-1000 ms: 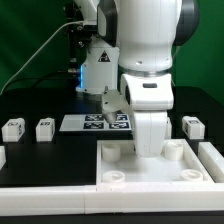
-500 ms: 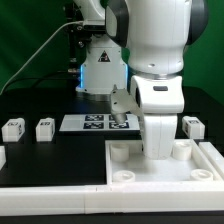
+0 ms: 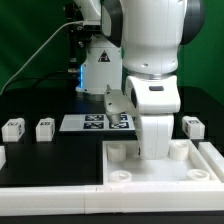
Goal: Assemble one leg
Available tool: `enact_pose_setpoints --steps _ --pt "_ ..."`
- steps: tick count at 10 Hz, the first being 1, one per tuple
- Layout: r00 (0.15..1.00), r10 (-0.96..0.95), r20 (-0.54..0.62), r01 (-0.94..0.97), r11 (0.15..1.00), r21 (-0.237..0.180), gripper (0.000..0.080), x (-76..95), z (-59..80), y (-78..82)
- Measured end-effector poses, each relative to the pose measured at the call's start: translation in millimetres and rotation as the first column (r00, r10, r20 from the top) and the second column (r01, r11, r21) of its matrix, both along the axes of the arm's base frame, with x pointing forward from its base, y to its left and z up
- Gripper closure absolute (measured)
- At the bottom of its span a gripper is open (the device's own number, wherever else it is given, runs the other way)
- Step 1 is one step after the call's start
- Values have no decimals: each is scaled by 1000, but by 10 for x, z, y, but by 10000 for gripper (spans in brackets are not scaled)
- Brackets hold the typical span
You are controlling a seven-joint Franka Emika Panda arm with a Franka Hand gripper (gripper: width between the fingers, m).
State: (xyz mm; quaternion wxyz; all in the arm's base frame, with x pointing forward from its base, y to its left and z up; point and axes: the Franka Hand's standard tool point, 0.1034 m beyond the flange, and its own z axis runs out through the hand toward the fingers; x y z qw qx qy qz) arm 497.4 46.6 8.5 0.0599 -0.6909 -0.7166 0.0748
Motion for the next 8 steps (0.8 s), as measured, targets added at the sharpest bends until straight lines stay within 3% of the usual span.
enact_pose_setpoints --steps 1,2,6,8 --pt "1000 0 4 0 1000 0 319 22 12 1" --pt "1000 -2 8 2 1000 0 207 41 23 5" --pt "999 -35 15 35 999 -9 153 -5 51 30" --pt "999 -48 20 49 999 -24 150 -179 241 -8"
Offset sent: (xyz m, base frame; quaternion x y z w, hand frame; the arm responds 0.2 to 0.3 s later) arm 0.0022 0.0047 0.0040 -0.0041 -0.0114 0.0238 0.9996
